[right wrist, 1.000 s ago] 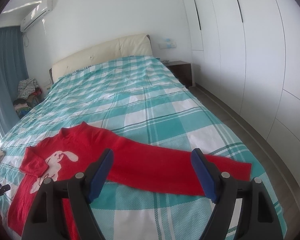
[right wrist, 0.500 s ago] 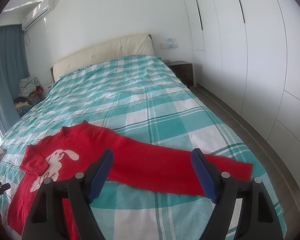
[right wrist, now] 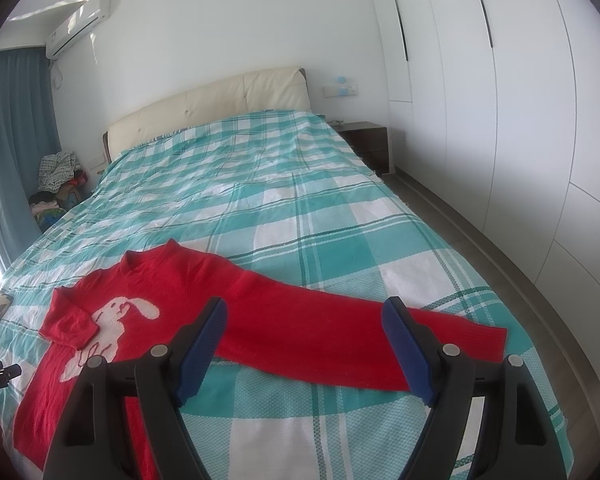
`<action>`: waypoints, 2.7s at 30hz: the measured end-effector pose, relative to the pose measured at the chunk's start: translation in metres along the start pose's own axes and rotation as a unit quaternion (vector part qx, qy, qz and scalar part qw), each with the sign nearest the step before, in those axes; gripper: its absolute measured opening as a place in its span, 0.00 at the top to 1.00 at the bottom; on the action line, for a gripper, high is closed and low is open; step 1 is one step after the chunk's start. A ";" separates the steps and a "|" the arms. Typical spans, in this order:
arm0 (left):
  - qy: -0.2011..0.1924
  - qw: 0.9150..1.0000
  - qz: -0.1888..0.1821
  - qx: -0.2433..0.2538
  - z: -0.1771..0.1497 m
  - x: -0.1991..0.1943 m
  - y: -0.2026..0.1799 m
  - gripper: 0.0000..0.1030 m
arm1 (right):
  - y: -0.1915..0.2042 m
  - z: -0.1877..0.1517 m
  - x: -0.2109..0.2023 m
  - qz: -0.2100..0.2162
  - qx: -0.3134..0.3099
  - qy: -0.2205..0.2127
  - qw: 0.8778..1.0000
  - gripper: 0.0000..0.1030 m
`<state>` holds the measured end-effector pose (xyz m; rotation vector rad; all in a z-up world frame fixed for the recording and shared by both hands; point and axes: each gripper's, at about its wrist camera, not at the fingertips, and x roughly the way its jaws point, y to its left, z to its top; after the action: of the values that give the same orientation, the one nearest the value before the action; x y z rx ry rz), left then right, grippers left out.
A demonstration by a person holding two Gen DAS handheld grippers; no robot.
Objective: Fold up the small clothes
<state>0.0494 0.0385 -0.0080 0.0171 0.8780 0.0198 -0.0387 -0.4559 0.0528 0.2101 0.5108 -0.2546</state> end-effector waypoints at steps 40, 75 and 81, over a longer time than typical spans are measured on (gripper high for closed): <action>-0.067 0.985 -0.117 0.105 0.053 -0.060 -0.015 0.00 | 0.003 0.004 0.008 0.027 -0.002 0.002 1.000 0.23; -0.070 0.956 0.043 -0.282 0.096 0.031 0.223 0.98 | 0.013 -0.001 0.018 0.049 -0.022 0.022 0.998 0.23; 0.013 0.918 0.086 -0.386 0.048 0.074 0.270 0.98 | 0.025 -0.006 0.021 0.036 -0.056 0.029 0.997 0.23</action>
<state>0.1310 0.3099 -0.0284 -0.6489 0.8442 0.5332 -0.0162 -0.4349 0.0407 0.1264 0.5722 -0.1498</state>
